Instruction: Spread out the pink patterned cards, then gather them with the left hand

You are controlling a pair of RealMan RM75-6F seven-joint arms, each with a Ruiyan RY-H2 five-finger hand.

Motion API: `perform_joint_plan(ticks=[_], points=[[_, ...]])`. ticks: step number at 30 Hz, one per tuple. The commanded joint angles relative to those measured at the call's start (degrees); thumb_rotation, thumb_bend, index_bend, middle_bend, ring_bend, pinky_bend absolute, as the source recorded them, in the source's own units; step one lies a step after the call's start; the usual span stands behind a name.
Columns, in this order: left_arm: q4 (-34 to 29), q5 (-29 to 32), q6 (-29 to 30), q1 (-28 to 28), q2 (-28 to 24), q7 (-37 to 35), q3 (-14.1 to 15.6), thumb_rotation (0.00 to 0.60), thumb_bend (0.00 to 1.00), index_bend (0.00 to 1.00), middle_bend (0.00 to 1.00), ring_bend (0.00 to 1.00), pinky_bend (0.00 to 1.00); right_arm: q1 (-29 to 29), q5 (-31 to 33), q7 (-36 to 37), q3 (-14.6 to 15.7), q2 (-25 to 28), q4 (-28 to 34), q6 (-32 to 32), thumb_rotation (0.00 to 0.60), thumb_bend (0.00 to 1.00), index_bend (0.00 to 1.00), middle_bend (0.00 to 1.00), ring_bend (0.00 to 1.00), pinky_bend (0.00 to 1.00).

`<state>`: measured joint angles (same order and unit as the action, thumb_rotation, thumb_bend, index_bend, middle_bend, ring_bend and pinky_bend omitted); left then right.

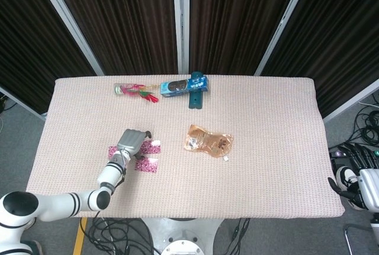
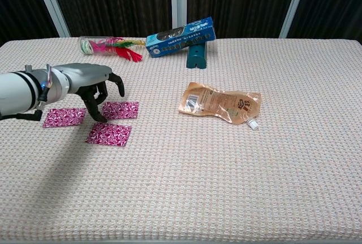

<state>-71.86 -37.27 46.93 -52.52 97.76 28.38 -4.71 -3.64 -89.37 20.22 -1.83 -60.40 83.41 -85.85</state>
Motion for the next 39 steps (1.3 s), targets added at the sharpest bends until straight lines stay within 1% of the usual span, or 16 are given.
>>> perform_joint_plan(ticks=[1,8,12,28,39], points=[[0.8,1.1,-0.3,-0.3,0.8,0.5,-0.6,0.6,0.21,0.36,0.88,0.93,0.98,0.0,0.0,0.0,0.0,0.0,-0.1,0.0,0.469,0.22,0.13,0.09,0.0,0.0],[3.7,3.0,-0.5,-0.9,2.9,1.9,-1.9,0.6,0.21,0.38,0.89,0.93,0.98,0.3,0.4,0.3,0.0,0.1,-0.3,-0.1,0.472,0.22,0.13,0.09,0.0,0.0],[4.6,3.8,-0.8,-1.0,3.5,2.8,-2.1,0.6,0.22,0.39,0.89,0.93,0.98,0.4,0.4,0.5,0.0,0.0,-0.6,-0.1,0.47,0.22,0.13,0.09,0.01,0.0],[5.5,5.3,-0.9,-1.4,4.5,5.7,-2.4,0.6,0.22,0.39,0.89,0.93,0.98,0.6,0.8,1.3,-0.2,-0.1,-1.3,-0.2,0.464,0.22,0.13,0.09,0.0,0.0],[5.3,4.2,-0.2,-1.1,4.7,6.0,-2.7,0.6,0.25,0.47,0.89,0.93,0.98,0.8,0.8,1.5,-0.2,-0.1,-1.5,-0.2,0.469,0.22,0.13,0.09,0.0,0.0]])
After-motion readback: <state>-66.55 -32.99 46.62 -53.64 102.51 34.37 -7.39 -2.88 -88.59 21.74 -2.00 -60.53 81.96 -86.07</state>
